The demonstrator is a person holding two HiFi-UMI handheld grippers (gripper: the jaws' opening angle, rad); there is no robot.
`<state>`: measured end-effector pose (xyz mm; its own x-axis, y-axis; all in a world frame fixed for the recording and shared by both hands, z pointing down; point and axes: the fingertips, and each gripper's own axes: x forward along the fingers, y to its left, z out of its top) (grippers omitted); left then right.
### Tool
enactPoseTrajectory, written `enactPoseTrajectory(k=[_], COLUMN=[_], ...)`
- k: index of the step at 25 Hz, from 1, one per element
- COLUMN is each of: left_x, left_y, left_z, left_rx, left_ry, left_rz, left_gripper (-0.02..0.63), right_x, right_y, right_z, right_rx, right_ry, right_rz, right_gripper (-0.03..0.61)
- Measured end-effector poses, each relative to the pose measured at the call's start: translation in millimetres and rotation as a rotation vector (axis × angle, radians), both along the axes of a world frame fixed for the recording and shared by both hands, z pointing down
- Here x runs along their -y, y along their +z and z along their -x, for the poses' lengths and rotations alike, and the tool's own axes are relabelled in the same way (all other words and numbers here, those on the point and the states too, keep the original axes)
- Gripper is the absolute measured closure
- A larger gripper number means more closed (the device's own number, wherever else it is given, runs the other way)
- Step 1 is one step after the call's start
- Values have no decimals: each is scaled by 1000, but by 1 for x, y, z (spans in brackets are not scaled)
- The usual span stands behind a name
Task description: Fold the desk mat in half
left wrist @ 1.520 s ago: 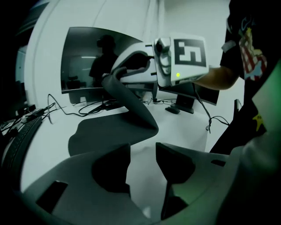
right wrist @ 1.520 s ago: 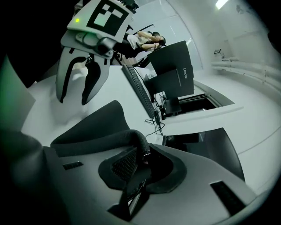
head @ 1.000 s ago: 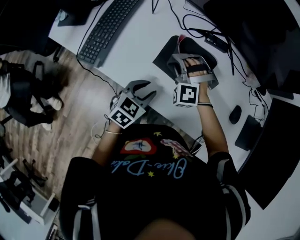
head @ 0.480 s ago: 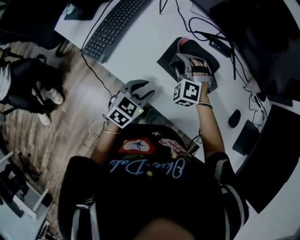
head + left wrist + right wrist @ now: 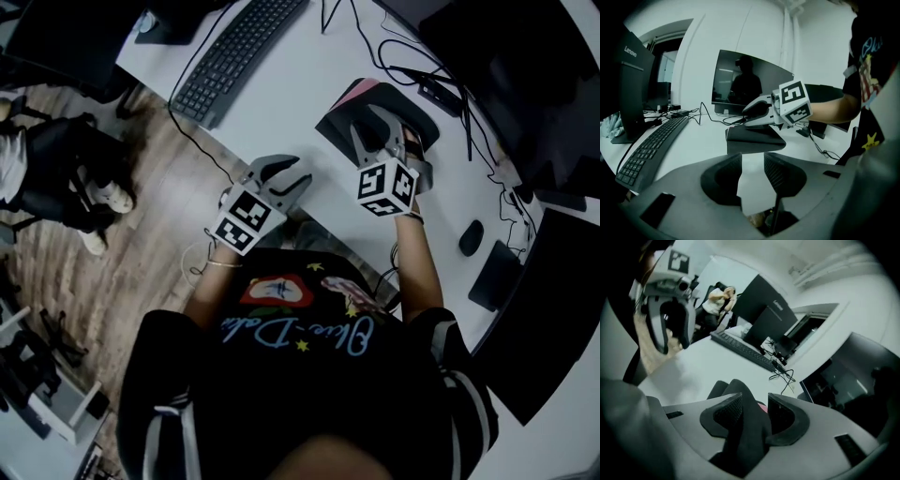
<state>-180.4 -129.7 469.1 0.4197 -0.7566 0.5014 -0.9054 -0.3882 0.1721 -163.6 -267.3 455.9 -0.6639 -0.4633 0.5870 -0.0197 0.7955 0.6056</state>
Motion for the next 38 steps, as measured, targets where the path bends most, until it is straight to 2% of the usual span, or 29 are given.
enactPoseTrajectory(k=[5, 7, 9, 12, 16, 18, 21, 25, 29, 38], left_x=[11, 16, 22, 34, 43, 48, 51, 57, 60, 63], left_y=[-26, -38, -53, -82, -110, -123, -141, -155, -158, -159], left_z=[5, 12, 19, 28, 26, 26, 27, 15, 1, -1], left_rx=[-73, -77, -84, -120, -203, -217, -223, -235, -226, -224], left_ry=[-7, -6, -5, -25, 13, 44, 58, 109, 159, 172], left_rz=[-64, -91, -130, -206, -270, -305, -355, -383, -389, -384], left_gripper=[477, 480, 494, 518, 544, 573, 591, 594, 595, 595], right_x=[-7, -10, -12, -16, -26, -31, -37, -40, -43, -43], right_y=[-31, -43, -55, -75, -102, -111, -121, -129, -134, -133], right_z=[-18, -27, -38, -54, -70, -76, -82, -88, -91, -92], right_rx=[327, 432, 520, 617, 753, 806, 823, 827, 811, 754], right_ry=[189, 251, 300, 352, 404, 424, 437, 447, 450, 450], right_rz=[333, 426, 470, 486, 501, 510, 497, 472, 428, 340], right_gripper=[439, 475, 516, 560, 575, 577, 578, 578, 578, 578])
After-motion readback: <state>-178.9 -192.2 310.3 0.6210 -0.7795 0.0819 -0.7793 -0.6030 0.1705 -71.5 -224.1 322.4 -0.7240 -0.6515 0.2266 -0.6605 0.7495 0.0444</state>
